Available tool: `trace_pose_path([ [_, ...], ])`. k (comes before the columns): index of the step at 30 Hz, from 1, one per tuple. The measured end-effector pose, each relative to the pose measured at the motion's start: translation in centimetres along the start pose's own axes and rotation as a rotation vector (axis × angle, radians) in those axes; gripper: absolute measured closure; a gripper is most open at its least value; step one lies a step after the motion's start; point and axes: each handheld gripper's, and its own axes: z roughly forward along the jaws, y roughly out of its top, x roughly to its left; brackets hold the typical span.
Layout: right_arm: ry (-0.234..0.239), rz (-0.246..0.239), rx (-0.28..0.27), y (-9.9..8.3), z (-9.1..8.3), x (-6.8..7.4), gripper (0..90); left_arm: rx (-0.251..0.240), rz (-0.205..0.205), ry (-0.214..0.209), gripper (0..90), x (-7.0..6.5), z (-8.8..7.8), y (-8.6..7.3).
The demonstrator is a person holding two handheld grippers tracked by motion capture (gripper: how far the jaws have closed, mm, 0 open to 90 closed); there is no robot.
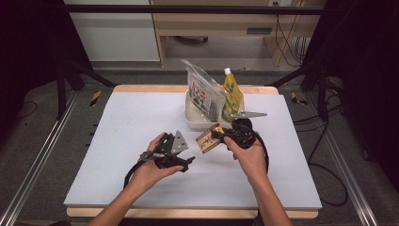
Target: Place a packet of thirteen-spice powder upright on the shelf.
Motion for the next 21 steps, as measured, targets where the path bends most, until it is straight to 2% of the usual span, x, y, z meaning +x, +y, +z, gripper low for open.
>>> trace_pose_path([
  [3,-0.061,-0.014,0.010,0.1,-0.7,-0.3,68.2,0.002,-0.019,0.018,15.4,0.7,-0.4,-0.3],
  [4,-0.077,-0.017,0.011,0.1,-0.8,-0.4,68.3,-0.003,-0.033,0.020,14.7,0.8,-0.5,-0.4],
  [10,-0.161,-0.041,0.017,0.4,-2.1,-0.9,68.2,0.009,-0.059,0.034,13.2,1.9,-1.1,-1.0],
  [13,-0.188,-0.037,0.015,0.5,-2.7,-1.3,68.2,0.028,-0.063,0.047,12.6,2.5,-1.5,-1.5],
  [21,-0.265,-0.025,0.001,0.6,-4.4,-2.5,68.2,0.049,-0.117,0.076,11.0,4.2,-2.6,-3.0],
])
